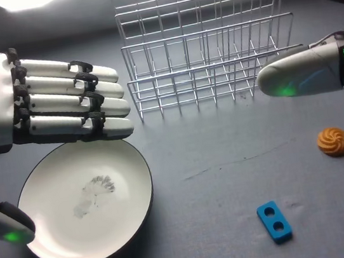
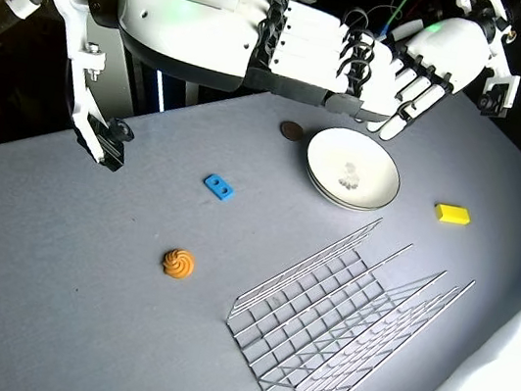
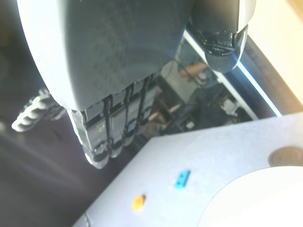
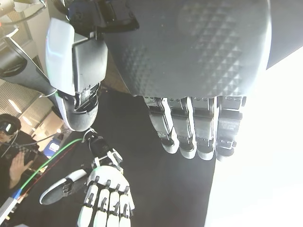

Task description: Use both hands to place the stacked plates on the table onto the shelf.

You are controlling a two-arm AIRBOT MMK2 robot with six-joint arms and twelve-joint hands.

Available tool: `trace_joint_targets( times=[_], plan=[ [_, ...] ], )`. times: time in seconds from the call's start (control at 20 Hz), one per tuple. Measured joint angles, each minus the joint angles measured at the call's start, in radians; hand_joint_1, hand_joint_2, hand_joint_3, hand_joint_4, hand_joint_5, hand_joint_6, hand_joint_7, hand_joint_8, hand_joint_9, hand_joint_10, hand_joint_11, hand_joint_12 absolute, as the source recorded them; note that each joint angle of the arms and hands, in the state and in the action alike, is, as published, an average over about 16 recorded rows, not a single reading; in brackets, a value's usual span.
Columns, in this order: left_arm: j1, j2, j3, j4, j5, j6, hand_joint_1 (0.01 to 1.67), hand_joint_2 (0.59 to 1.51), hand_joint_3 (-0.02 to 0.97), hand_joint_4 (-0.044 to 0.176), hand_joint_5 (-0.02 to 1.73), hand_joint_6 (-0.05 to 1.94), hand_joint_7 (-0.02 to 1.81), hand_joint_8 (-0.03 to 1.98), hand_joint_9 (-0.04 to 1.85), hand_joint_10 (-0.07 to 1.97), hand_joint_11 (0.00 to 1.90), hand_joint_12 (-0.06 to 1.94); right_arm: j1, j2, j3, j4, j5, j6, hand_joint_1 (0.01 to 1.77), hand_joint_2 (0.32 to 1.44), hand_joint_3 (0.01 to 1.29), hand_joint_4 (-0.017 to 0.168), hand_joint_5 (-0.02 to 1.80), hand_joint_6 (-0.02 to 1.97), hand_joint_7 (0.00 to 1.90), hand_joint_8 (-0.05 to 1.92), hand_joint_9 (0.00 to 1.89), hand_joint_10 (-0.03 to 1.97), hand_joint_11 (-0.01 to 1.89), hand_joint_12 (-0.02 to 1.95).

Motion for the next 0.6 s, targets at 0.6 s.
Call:
trace_joint_targets(
  times=[0.6],
  plan=[
    [0.122,-0.028,0.101,0.035,-0.072,0.034,0.02,1.080,0.013,-0.004,0.02,-0.02,0.02,-0.01,0.02,0.00,0.02,-0.01,-0.009,-0.025,0.002,-0.083,0.005,0.060,0.50,1.01,0.03,-0.002,0.02,0.02,0.02,0.01,0.02,0.01,0.01,-0.01]
  ],
)
